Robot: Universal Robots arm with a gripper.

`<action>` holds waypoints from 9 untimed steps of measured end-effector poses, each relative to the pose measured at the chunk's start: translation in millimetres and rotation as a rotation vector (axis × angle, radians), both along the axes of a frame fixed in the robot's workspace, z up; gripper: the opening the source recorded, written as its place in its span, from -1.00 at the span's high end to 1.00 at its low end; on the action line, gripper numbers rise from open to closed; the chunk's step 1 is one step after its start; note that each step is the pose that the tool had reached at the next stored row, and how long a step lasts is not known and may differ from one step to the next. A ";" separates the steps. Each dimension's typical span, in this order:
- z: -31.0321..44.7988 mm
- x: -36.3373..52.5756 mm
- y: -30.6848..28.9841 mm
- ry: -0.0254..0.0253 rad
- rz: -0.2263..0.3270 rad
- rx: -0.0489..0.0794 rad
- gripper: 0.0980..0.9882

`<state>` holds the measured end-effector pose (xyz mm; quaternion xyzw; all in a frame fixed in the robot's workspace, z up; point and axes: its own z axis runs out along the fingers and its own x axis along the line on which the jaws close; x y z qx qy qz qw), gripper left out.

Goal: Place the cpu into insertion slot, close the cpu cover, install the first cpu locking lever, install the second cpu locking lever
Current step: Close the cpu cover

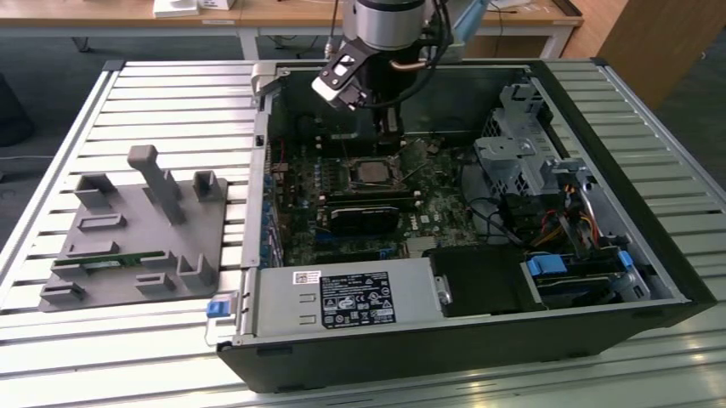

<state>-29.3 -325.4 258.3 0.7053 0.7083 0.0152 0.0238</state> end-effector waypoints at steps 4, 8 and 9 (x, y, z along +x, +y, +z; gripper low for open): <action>-1.6 13.7 0.0 0.0010 0.000 0.008 0.98; -2.2 25.0 0.0 0.0011 0.000 0.008 0.98; -2.2 29.3 0.0 0.0012 0.000 0.008 0.98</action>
